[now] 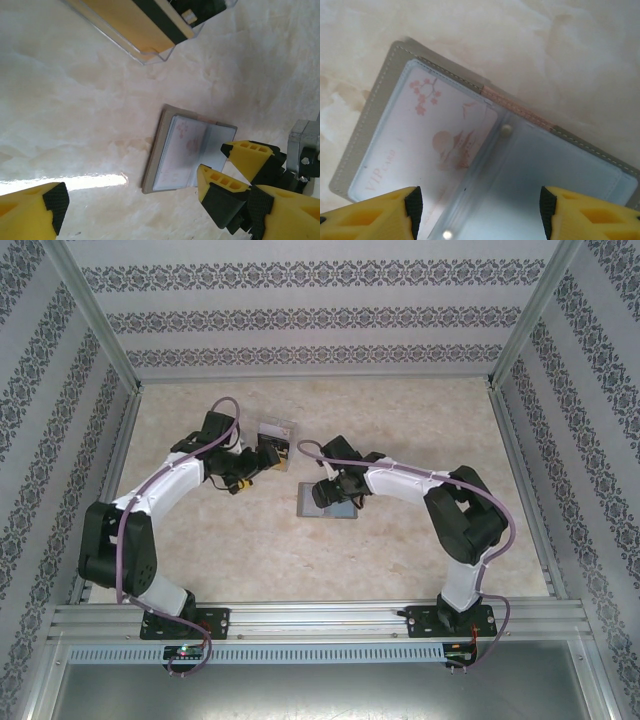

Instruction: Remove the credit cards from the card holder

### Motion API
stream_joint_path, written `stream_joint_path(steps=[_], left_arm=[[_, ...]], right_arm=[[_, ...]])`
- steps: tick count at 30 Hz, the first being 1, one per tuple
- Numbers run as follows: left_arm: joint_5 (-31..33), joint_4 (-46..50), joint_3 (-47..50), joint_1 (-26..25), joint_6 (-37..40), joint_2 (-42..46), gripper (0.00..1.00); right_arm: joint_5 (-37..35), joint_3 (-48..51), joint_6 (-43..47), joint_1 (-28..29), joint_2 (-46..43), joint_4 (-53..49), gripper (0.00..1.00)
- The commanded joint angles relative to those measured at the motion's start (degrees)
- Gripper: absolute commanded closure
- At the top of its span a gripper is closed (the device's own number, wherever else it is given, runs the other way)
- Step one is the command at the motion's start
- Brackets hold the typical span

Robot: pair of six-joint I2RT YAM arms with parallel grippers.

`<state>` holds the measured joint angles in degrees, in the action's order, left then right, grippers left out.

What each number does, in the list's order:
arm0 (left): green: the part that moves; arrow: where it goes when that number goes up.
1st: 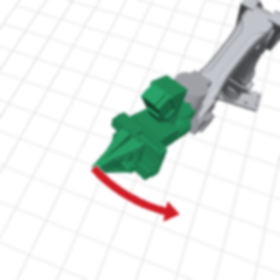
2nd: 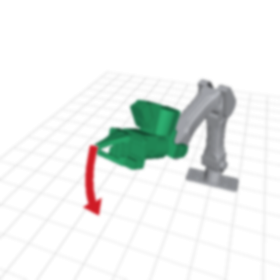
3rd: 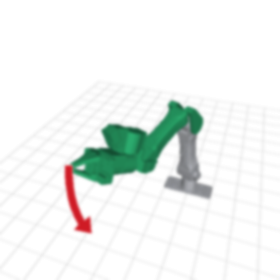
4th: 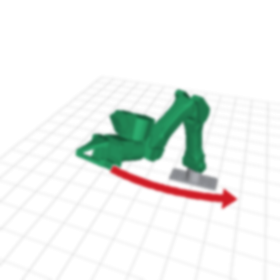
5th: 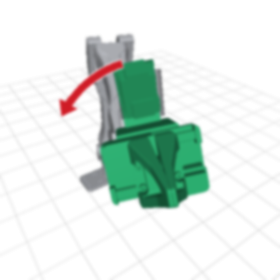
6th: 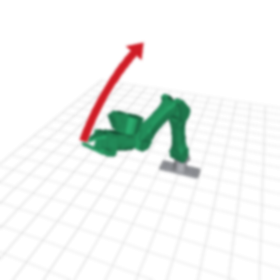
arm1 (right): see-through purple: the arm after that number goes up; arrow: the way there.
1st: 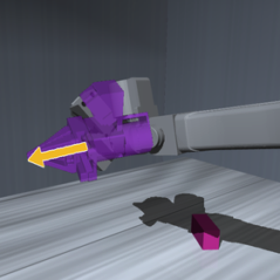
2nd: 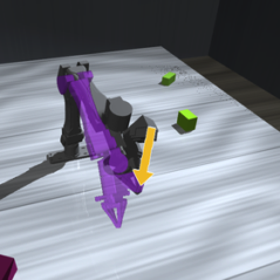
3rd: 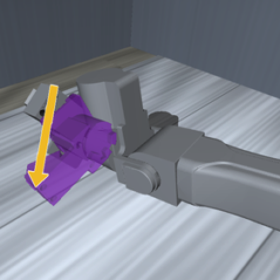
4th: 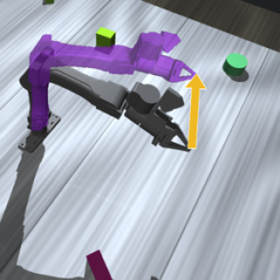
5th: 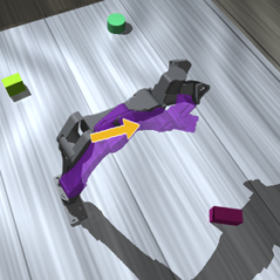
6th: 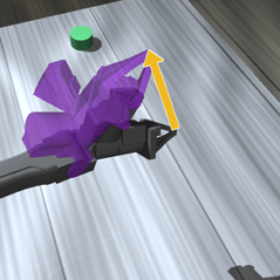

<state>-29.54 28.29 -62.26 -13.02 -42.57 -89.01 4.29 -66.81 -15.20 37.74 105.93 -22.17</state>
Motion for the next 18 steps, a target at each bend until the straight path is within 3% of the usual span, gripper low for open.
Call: stream_joint_path(steps=[1,7,18], left_arm=[[0.54,-3.78,1.12,-1.90,-2.78,-1.57,0.08],[-1.16,-2.84,1.10,-3.56,-1.69,-5.18,0.18],[-2.52,-8.13,1.37,-8.80,-4.19,-9.56,0.48]], right_arm=[[-4.04,-2.04,1.23,0.97,2.20,-2.62,0.35],[-5.89,-2.17,1.01,1.07,2.94,-3.81,0.34],[-7.97,-3.33,3.07,1.36,5.68,-6.84,0.45]])
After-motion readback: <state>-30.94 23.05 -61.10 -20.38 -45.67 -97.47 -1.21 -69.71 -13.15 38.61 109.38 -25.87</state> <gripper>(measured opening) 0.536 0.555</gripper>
